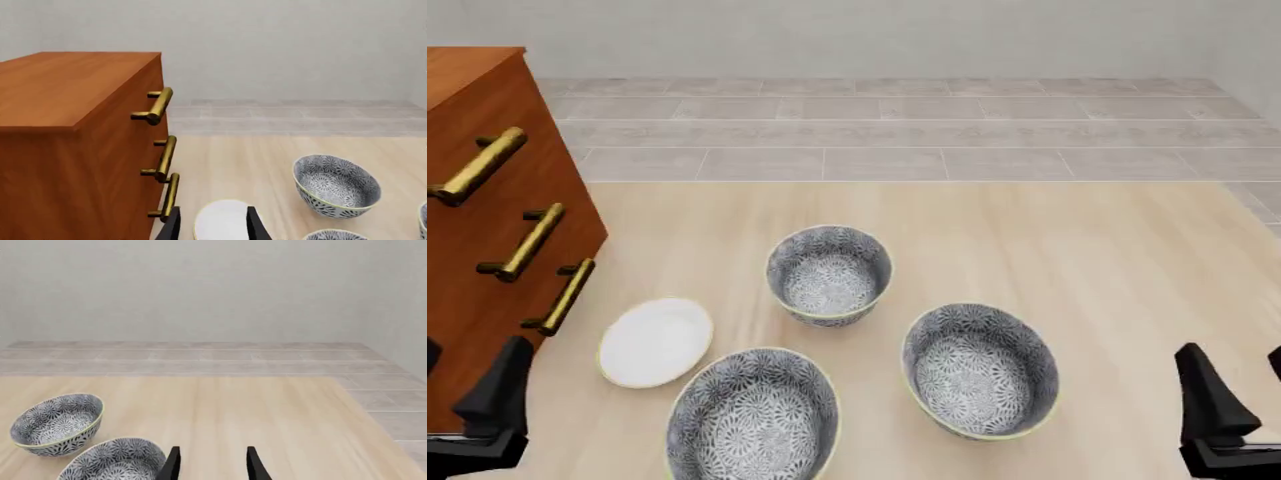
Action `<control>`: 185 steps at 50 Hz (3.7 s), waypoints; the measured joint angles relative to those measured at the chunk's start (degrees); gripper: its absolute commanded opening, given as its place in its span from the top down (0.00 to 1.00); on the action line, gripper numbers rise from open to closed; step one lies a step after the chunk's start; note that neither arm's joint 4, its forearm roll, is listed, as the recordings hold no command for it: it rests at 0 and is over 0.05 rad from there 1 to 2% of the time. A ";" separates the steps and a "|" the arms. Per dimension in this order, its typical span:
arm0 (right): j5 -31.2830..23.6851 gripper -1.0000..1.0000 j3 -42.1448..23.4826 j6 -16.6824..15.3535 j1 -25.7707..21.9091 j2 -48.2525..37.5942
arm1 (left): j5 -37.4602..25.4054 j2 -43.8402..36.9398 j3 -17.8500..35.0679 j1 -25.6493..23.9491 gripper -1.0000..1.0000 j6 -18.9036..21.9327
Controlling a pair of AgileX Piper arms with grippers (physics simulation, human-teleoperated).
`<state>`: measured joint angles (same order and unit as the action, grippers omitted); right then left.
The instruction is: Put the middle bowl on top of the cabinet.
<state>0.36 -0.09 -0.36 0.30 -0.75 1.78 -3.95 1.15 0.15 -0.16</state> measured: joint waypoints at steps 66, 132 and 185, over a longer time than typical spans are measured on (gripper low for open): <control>0.98 0.00 0.01 2.00 -0.41 -1.45 | 7.44 -20.50 10.48 -16.86 0.00 2.54; 1.13 0.00 0.04 3.43 0.00 -1.74 | 8.11 -51.72 31.01 -35.36 0.00 2.97; 1.99 0.00 0.05 4.32 0.47 -3.02 | -14.10 -72.11 57.63 -41.20 0.00 -1.07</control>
<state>2.35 -0.03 3.96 0.77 -3.77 -12.32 -76.07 58.79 -41.04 -1.23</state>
